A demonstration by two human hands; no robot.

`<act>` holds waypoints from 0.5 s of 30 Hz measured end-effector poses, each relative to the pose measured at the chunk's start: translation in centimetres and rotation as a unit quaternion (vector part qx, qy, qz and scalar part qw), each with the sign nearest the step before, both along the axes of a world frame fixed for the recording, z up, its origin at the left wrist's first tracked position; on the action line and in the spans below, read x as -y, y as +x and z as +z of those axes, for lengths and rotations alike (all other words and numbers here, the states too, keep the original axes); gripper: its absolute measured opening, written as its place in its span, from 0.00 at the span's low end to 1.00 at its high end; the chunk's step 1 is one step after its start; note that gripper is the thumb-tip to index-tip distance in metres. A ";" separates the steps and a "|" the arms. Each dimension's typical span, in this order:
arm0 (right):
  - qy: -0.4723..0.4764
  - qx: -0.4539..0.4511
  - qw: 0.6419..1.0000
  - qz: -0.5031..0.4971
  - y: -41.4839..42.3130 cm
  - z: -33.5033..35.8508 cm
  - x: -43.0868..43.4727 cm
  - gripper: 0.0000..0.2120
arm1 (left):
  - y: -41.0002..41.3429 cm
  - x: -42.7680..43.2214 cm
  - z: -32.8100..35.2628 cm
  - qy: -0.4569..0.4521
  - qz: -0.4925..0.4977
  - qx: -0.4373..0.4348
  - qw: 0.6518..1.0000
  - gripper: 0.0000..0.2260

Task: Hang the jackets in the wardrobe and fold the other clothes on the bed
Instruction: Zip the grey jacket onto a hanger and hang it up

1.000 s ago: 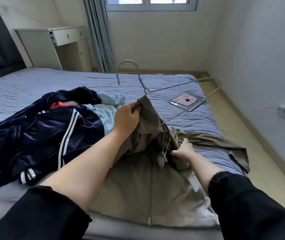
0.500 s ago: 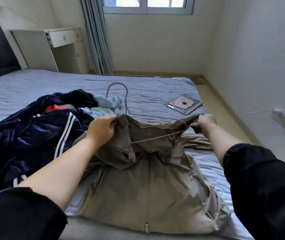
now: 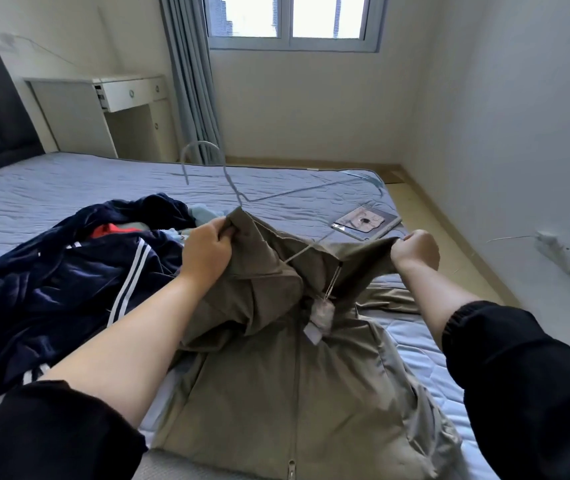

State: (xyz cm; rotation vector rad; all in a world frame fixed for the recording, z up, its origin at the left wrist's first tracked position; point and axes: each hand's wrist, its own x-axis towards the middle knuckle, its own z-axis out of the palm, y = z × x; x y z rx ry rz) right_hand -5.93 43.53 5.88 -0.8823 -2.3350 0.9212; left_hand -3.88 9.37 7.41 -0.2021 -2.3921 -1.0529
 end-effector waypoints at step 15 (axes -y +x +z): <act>-0.062 -0.042 0.994 0.085 -0.9 3.7 0.9 0.04 | 0.3 0.2 -1.4 -0.225 0.082 -0.083 0.967 0.14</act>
